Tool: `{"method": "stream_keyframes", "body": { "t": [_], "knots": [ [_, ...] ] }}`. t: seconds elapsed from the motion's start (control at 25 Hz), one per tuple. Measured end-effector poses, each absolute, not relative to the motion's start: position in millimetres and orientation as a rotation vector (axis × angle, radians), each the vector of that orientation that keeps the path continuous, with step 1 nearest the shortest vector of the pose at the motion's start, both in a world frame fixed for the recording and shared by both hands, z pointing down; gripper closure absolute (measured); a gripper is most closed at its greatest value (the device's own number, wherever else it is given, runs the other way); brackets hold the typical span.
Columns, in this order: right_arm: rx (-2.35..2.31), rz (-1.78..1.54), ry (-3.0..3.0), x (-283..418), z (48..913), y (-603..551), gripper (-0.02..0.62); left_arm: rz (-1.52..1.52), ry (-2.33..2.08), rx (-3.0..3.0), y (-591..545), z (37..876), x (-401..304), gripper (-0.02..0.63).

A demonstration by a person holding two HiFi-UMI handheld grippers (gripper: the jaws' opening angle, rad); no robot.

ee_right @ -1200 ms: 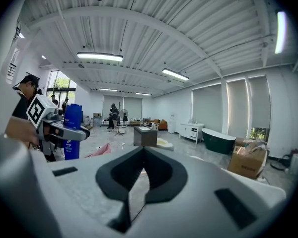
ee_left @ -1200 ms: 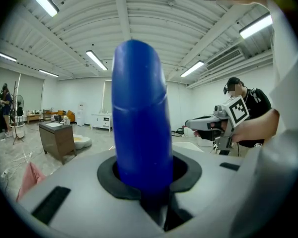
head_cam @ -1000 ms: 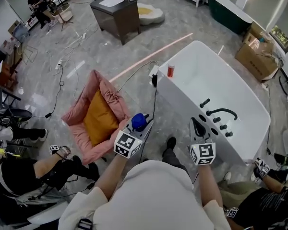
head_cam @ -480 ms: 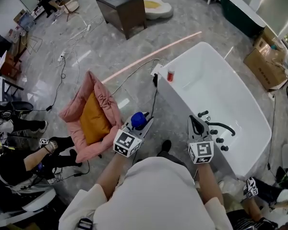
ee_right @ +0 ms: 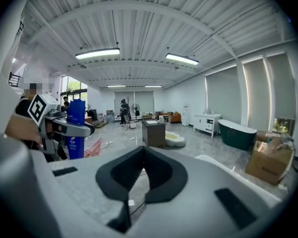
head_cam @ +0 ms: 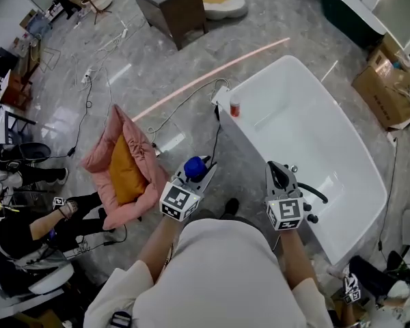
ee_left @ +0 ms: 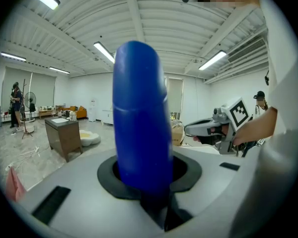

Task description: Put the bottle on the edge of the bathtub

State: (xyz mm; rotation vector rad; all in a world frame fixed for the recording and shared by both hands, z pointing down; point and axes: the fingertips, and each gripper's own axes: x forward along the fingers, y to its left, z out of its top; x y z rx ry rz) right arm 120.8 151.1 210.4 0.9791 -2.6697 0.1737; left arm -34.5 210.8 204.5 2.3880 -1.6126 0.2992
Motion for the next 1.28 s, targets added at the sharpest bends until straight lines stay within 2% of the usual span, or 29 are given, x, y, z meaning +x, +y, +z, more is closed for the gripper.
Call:
{"method": "stream_keyframes", "body": {
  "t": [0.52,1.28],
  "knots": [
    [0.997,0.326,-2.599,136.3,258.5,99.8,0.592,0.368,-1.507,2.417,127.7,233.0,-20.1,0.517],
    [1.26,0.481,-2.396,76.0,330.6,-11.2,0.592,0.469,-1.106,2.677,-30.7,308.9,-73.0,0.517]
  ]
}}
